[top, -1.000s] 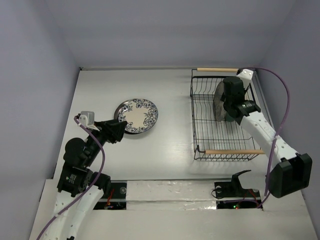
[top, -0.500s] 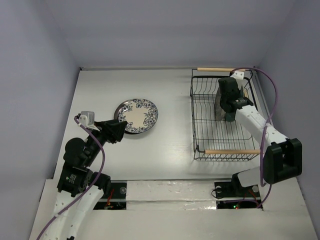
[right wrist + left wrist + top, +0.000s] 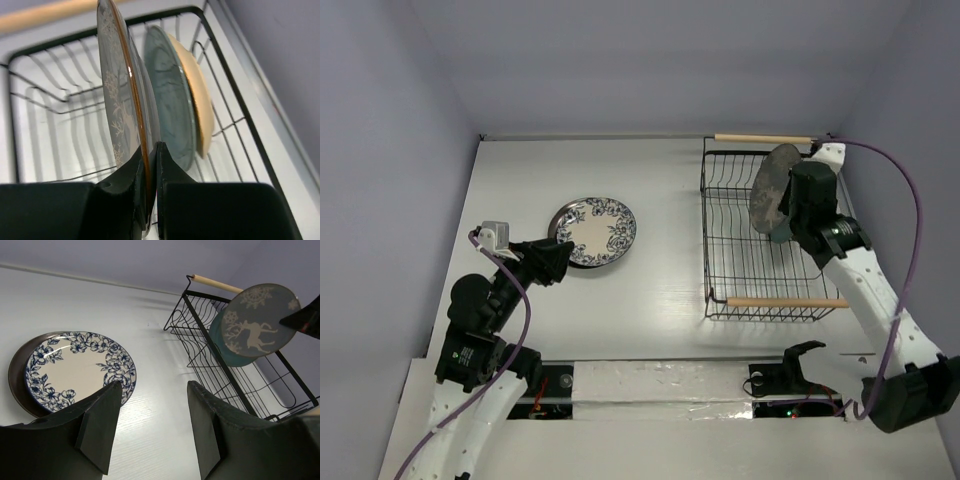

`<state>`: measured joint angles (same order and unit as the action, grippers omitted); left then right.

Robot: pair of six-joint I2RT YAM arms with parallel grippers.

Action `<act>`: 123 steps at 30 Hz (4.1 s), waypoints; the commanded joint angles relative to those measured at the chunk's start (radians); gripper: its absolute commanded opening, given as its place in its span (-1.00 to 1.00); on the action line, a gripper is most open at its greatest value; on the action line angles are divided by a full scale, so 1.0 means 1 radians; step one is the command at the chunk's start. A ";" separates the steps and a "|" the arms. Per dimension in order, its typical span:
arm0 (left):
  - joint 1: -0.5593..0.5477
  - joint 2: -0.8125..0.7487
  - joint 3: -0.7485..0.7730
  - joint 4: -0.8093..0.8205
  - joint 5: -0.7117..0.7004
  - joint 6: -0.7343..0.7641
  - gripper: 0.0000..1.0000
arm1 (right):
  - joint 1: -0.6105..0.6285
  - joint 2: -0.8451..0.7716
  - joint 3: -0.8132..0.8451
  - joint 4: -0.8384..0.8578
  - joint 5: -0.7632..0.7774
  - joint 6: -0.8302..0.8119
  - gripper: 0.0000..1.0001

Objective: Unload the plates from the dish rack

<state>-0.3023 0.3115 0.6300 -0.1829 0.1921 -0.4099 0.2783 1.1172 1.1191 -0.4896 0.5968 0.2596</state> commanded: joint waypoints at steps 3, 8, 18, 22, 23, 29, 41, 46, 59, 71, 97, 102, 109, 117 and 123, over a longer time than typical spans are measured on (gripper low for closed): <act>0.006 0.006 -0.007 0.054 0.015 -0.001 0.03 | 0.030 -0.194 -0.005 0.273 -0.289 0.133 -1.00; 0.006 0.003 -0.007 0.056 0.015 -0.003 0.02 | 0.090 -0.237 -0.120 0.521 -0.517 0.321 -1.00; 0.006 -0.006 -0.007 0.054 0.012 -0.001 0.02 | 0.384 0.171 -0.050 0.805 -0.619 0.480 -1.00; 0.006 -0.009 -0.009 0.057 0.013 -0.003 0.02 | 0.455 0.361 0.004 0.898 -0.643 0.562 -1.00; 0.006 -0.006 -0.007 0.057 0.017 -0.003 0.02 | 0.455 0.393 0.017 0.901 -0.640 0.584 -1.00; 0.006 0.009 -0.007 0.056 0.023 -0.001 0.02 | 0.504 0.592 0.082 0.898 -0.621 0.645 -1.00; 0.006 -0.003 -0.007 0.054 0.015 -0.003 0.02 | 0.504 0.766 0.099 0.925 -0.577 0.725 -0.88; 0.006 -0.002 -0.007 0.054 0.017 -0.003 0.02 | 0.504 0.819 0.146 0.882 -0.618 0.715 -0.49; 0.006 -0.003 -0.007 0.059 0.021 -0.003 0.02 | 0.555 0.672 0.150 0.530 -0.458 0.409 0.81; 0.006 -0.011 -0.009 0.056 0.024 -0.001 0.02 | 0.500 0.198 0.033 0.180 0.200 0.274 -0.93; 0.006 0.012 -0.009 0.060 0.029 -0.001 0.02 | -0.135 0.007 -0.229 0.220 -0.052 0.187 -0.10; 0.006 0.017 -0.010 0.060 0.026 -0.001 0.02 | -0.156 0.044 -0.229 0.241 -0.092 0.168 -0.13; 0.006 0.024 -0.010 0.060 0.030 -0.001 0.02 | -0.165 0.084 -0.223 0.260 -0.098 0.170 -0.38; 0.006 0.020 -0.009 0.062 0.032 0.000 0.02 | -0.165 0.040 -0.234 0.229 -0.088 0.184 -0.29; 0.015 0.020 -0.010 0.062 0.033 -0.001 0.02 | -0.165 -0.030 -0.213 0.185 -0.124 0.168 -0.40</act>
<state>-0.2943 0.3252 0.6289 -0.1684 0.2104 -0.4099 0.1238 1.1278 0.8837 -0.2886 0.4927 0.4366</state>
